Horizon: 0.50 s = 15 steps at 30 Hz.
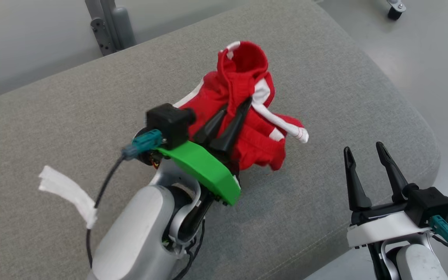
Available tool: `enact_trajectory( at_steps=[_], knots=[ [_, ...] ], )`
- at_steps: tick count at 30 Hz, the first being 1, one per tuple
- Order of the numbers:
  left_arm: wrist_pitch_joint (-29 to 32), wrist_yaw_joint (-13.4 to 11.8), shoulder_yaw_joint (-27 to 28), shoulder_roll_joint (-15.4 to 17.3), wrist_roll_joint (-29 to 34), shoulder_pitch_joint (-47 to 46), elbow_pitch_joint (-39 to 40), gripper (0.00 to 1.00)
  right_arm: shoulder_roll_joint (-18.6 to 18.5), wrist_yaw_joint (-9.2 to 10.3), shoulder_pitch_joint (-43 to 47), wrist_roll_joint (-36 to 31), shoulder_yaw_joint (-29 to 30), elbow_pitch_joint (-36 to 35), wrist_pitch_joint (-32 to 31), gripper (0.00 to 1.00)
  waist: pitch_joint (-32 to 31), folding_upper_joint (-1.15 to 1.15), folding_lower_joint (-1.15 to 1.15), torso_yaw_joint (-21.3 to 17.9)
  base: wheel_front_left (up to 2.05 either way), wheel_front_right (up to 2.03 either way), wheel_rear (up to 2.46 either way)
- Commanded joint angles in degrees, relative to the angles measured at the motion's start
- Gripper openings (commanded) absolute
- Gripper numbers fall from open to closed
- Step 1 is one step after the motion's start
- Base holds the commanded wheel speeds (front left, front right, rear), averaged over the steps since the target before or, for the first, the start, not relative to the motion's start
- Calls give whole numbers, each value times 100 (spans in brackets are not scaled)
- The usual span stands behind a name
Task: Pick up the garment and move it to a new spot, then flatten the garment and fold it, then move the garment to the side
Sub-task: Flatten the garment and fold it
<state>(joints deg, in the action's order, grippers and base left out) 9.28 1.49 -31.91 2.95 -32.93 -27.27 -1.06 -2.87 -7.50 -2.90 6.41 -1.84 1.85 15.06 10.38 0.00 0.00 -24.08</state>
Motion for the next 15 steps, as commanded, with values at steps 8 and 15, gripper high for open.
enact_trajectory(
  at_steps=[8, 15],
  knots=[
    [-1004, -734, 443, 12, -1948, 591, 24, 0, -6, 1, 127, -63, 56, 5, 18, 100, -101, 0, 0, 321, 0, 0, 0],
    [-1543, -638, 1074, 229, -2415, 1579, -1116, 33, -5, 2, 127, -168, 107, -1, 18, 100, -29, 0, 0, 762, 0, 0, 0]
  ],
)
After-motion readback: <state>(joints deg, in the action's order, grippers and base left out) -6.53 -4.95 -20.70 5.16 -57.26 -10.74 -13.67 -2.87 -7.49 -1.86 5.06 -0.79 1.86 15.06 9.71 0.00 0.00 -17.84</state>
